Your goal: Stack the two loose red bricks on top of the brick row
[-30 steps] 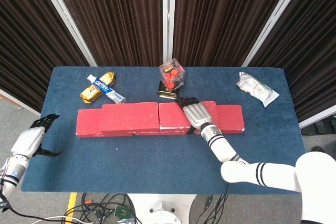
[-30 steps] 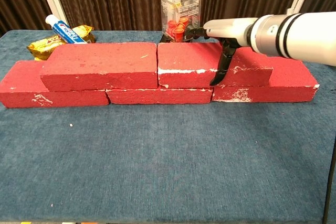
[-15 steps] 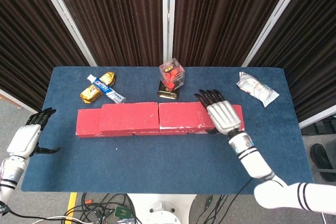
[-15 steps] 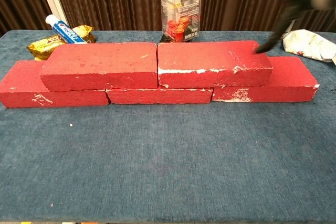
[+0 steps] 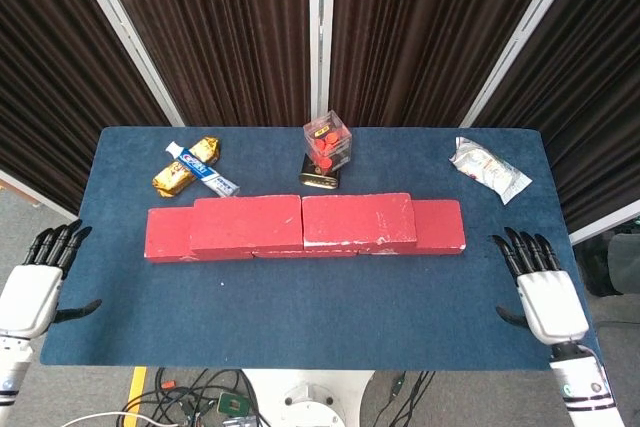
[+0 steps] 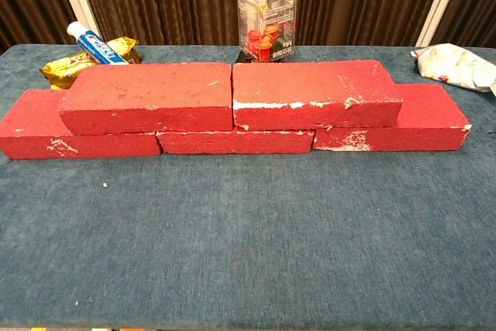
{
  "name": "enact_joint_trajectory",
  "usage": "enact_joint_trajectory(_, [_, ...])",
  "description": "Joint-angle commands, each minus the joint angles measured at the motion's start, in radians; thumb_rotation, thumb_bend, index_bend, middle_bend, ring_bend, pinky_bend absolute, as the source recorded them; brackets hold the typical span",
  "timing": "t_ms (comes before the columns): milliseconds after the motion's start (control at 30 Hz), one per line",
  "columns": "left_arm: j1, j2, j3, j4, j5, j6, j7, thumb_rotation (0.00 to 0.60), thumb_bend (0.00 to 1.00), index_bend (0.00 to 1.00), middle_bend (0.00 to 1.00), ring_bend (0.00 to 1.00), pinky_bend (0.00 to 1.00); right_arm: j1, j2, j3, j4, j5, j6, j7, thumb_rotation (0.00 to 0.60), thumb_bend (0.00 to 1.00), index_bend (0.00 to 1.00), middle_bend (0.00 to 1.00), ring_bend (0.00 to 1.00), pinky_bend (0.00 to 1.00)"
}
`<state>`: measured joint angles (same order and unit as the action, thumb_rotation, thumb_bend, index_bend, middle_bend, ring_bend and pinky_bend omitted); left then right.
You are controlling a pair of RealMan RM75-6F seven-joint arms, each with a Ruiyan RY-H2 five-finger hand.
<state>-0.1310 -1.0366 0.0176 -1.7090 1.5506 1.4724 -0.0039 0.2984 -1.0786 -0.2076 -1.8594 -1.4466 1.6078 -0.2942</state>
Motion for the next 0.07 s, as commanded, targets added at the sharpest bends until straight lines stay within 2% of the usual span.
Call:
enact_joint_trajectory(33, [0.013, 0.004, 0.016, -0.009, 0.004, 0.0, 0.012, 0.6, 0.0, 0.0, 0.0, 0.0, 0.0, -0.07, -0.007, -0.016, 0.048, -0.036, 0.05, 0.041, 0.6, 0.0, 0.0, 0.0, 0.0, 0.0])
enact_joint_trajectory(67, [0.017, 0.004, 0.019, -0.01, 0.004, 0.0, 0.014, 0.6, 0.0, 0.0, 0.0, 0.0, 0.0, -0.08, -0.005, -0.014, 0.053, -0.04, 0.054, 0.049, 0.6, 0.0, 0.0, 0.0, 0.0, 0.0])
